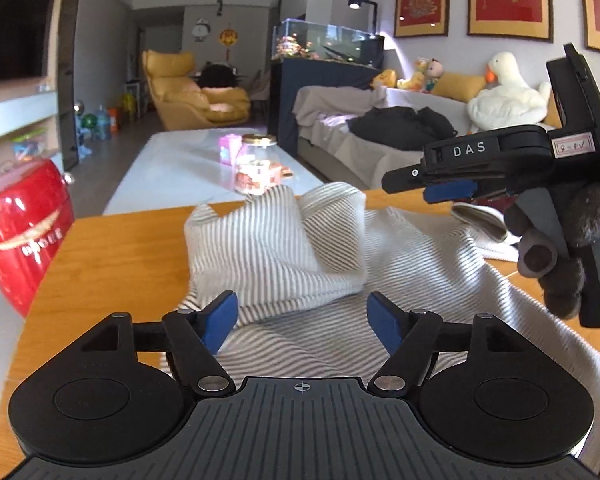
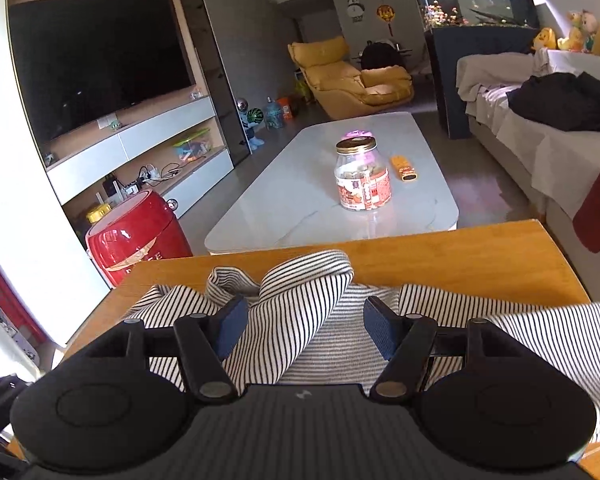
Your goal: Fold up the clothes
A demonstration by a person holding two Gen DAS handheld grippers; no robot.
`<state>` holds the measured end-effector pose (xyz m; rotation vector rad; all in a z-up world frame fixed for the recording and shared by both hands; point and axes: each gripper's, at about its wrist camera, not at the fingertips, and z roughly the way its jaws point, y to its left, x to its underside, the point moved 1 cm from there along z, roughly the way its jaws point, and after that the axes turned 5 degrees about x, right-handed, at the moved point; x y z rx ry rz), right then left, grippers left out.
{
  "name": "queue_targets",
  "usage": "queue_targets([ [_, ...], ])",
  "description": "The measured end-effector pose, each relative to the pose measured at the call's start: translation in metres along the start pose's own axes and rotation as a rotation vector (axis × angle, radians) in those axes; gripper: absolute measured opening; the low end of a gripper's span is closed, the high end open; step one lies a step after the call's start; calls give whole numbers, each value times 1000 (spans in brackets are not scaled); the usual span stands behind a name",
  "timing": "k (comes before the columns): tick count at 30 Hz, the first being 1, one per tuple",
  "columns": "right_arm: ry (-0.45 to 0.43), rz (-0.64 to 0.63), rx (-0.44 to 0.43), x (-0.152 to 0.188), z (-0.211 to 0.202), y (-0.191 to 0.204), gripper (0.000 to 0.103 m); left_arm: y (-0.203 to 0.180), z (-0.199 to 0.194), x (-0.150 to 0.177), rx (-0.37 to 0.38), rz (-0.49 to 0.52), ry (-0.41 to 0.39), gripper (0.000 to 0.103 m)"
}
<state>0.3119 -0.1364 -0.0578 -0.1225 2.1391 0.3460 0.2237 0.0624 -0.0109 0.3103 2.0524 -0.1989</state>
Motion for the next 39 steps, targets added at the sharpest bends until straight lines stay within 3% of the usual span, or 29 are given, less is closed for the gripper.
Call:
queue_targets([
  [3, 5, -4, 29, -13, 26, 3, 63, 9, 12, -8, -121, 59, 30, 82],
  [7, 74, 55, 58, -25, 72, 0, 56, 21, 22, -15, -148, 50, 52, 83],
  [9, 130, 55, 71, -24, 91, 1, 26, 24, 24, -17, -156, 53, 56, 84],
  [12, 147, 49, 36, -27, 85, 4, 8, 26, 23, -17, -135, 52, 64, 89],
  [14, 86, 100, -12, -39, 55, -5, 8, 26, 22, -16, -105, 54, 58, 90],
  [17, -18, 121, -4, -60, 4, -19, 8, 27, 15, -14, -32, 42, 30, 95],
  [19, -23, 116, 35, -66, -20, -29, 9, 25, 11, -14, 4, 48, 12, 96],
  [22, -32, 110, 94, -74, -54, -44, 12, 16, 16, -12, -9, 108, 13, 97],
  [24, -67, 100, 137, -74, -68, -54, 29, 14, 23, -10, -47, 141, 30, 97],
  [26, -94, 105, 155, -72, -79, -64, 37, 18, 31, -9, -80, 140, 55, 97],
  [29, -80, 58, 164, -61, -78, -70, 38, 30, 34, -8, -150, 126, 66, 98],
  [34, 4, -140, 145, -29, -49, -58, 39, 53, 33, -5, -246, 92, 88, 100],
  [39, 88, -120, 78, -5, -15, -53, 43, 70, 26, -4, -321, 51, 94, 101],
])
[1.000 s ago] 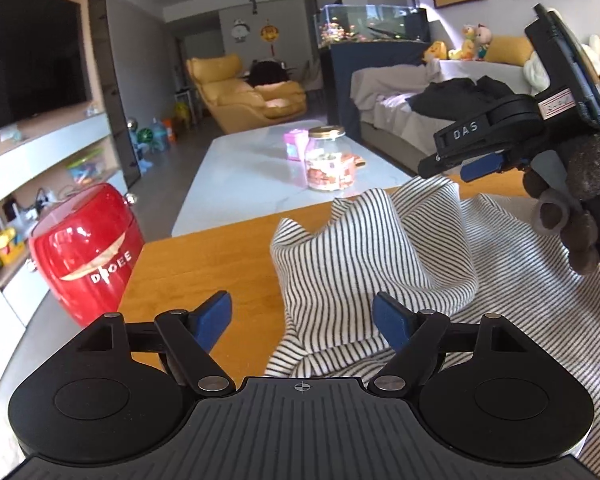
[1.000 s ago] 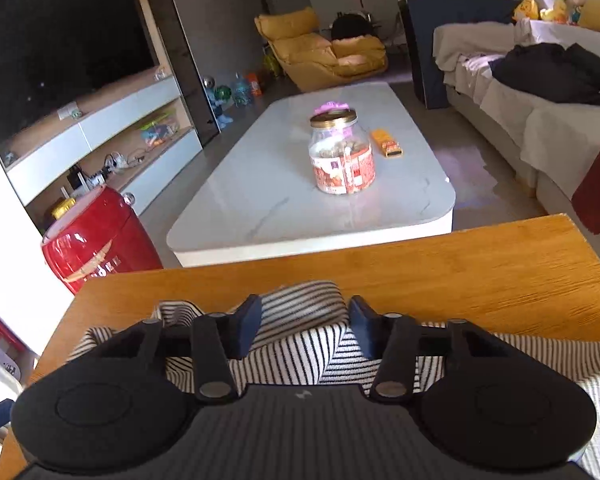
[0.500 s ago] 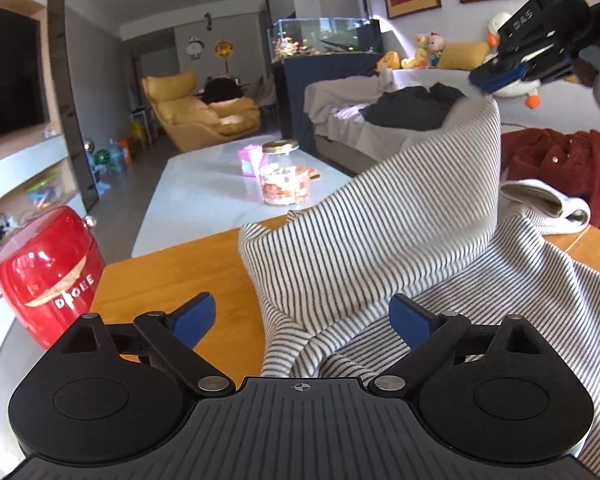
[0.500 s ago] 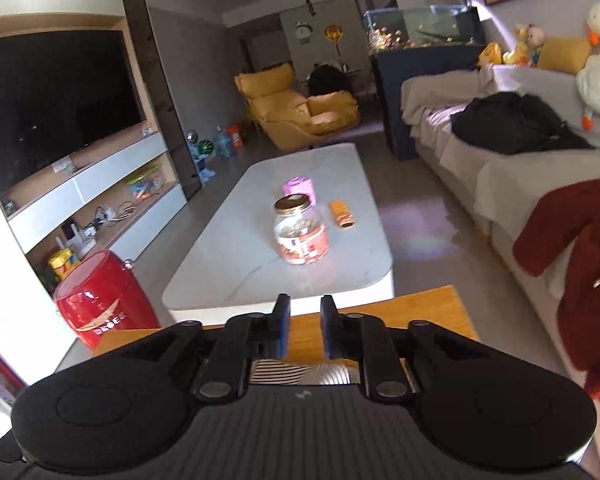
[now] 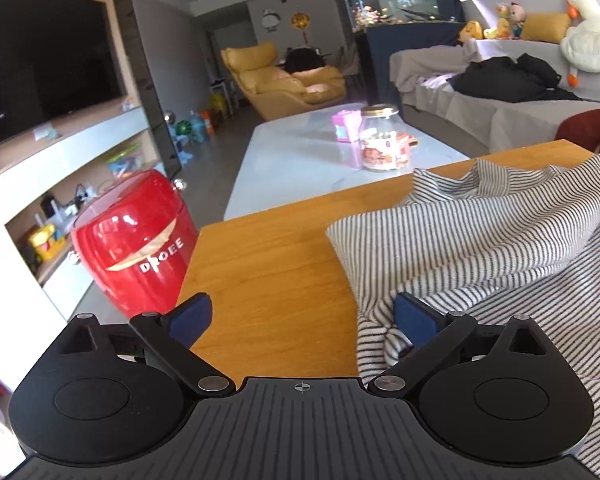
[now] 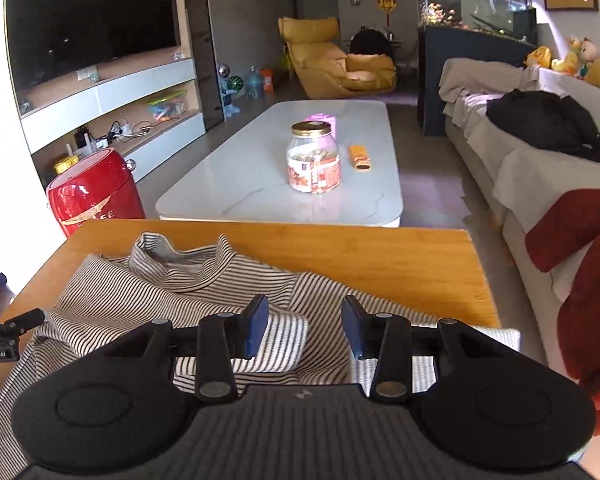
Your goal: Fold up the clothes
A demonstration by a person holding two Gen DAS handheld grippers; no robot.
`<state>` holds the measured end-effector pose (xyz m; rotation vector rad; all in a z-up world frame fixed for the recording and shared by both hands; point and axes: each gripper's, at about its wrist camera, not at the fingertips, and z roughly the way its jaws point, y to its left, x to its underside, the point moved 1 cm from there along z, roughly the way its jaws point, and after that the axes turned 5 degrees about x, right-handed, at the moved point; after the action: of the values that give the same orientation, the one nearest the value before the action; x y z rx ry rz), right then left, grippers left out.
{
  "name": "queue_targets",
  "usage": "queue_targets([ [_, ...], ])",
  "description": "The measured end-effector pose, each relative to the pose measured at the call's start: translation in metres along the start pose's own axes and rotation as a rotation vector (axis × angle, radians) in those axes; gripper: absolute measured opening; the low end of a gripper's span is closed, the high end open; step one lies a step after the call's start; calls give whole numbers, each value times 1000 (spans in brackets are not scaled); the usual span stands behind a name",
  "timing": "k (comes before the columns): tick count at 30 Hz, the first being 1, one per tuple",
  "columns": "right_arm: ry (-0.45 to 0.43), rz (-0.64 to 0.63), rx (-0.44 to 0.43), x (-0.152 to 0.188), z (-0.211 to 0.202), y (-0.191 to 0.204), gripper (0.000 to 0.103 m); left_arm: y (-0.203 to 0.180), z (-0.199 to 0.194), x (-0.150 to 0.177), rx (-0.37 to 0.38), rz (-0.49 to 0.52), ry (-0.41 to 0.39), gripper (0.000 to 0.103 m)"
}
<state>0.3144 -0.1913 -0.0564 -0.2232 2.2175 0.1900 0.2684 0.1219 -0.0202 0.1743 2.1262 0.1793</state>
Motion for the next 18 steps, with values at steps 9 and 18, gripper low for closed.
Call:
queue_targets([
  [9, -9, -154, -103, 18, -13, 19, 67, 53, -24, 5, 51, -193, 18, 101],
  [18, 35, -89, -136, 1, 6, 22, 14, 0, -33, -1, 278, -104, 5, 103],
])
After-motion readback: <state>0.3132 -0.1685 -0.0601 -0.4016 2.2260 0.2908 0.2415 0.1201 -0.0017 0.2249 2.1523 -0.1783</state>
